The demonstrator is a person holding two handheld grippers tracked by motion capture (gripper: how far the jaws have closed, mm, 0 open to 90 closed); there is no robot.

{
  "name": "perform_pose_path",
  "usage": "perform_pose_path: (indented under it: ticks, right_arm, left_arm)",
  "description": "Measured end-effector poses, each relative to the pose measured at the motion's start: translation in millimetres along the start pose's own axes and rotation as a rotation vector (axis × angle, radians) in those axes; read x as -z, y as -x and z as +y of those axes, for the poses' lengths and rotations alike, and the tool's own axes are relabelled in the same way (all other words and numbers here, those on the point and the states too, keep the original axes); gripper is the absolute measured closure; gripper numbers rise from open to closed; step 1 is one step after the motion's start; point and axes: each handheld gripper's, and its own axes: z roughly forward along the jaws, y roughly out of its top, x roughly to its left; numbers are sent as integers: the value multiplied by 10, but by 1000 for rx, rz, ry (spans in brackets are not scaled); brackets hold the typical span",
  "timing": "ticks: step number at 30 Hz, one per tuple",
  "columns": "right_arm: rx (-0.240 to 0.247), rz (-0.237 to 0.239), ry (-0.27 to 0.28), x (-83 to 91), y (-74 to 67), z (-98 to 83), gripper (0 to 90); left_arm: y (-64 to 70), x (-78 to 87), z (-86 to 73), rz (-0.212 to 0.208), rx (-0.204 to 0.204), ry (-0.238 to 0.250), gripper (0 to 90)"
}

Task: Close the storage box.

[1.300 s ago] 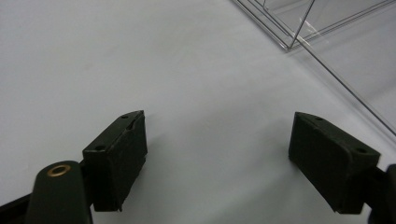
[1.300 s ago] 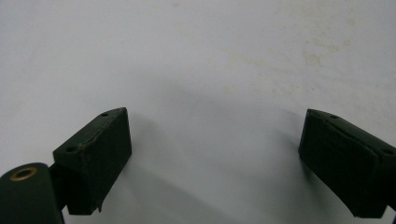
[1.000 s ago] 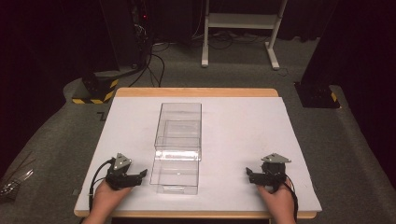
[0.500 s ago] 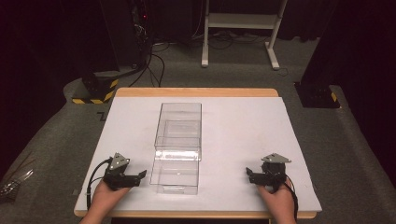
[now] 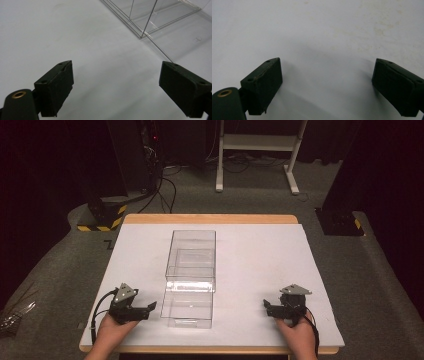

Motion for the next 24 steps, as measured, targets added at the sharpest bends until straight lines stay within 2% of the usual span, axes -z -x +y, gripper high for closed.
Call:
perform_pose_path:
  ticks: [6,7,9,24]
  right_arm:
    - [3,-1,-1,2,-1,0,98]
    - [3,-1,-1,2,-2,0,99]
    - [3,-2,-1,3,-3,-1,100]
    - [4,-1,0,3,-3,-1,103]
  left_arm:
    - [0,44,22,-6,-3,12,125]
    - [10,52,24,-8,6,16,123]
    - [8,70,33,-8,-6,18,120]
    - [96,235,101,-26,-24,68,119]
